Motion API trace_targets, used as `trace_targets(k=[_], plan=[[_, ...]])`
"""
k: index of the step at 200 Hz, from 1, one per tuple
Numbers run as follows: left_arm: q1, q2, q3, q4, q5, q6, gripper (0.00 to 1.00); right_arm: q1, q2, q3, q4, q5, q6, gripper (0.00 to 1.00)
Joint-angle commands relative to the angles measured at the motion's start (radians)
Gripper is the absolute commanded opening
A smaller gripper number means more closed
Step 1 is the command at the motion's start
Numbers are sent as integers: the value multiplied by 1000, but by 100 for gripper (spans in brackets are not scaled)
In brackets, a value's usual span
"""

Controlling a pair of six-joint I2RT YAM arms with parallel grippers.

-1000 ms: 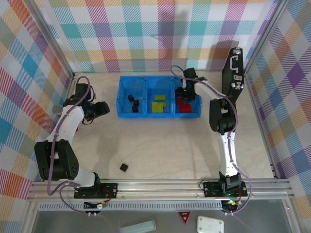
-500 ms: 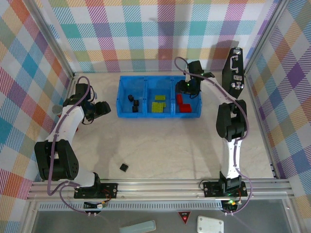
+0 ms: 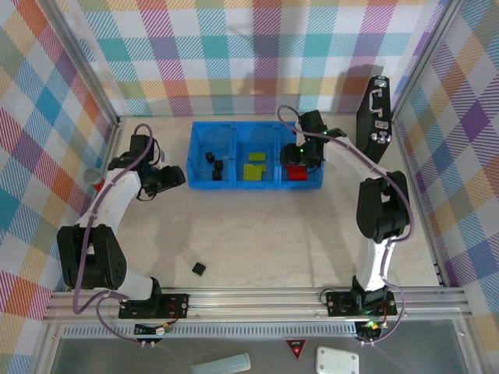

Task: Sort the legos into containers by color
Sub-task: Pick up the lego from the bottom-left of the table.

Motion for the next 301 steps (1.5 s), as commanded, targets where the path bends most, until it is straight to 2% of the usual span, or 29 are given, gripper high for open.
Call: trace_targets(k=[1, 29, 55, 145, 215, 301], plan=[[-23, -56, -32, -63, 20, -35, 68, 10, -80, -56, 44, 0, 37, 55], [-51, -112, -111, -65, 57, -83, 68, 16, -128, -110, 50, -6, 55, 55], [-95, -165, -168, -67, 42, -129, 68, 19, -159, -149, 53, -14, 71, 55], [-321, -263, -299, -89, -104, -275, 68, 22, -229, -229, 67, -34, 80, 55], [-478, -350, -426, -116, -146, -413, 68, 22, -241, -240, 65, -44, 75, 55], [-664, -344, -502, -169, -201, -576, 68, 22, -251, -248, 65, -41, 68, 56]])
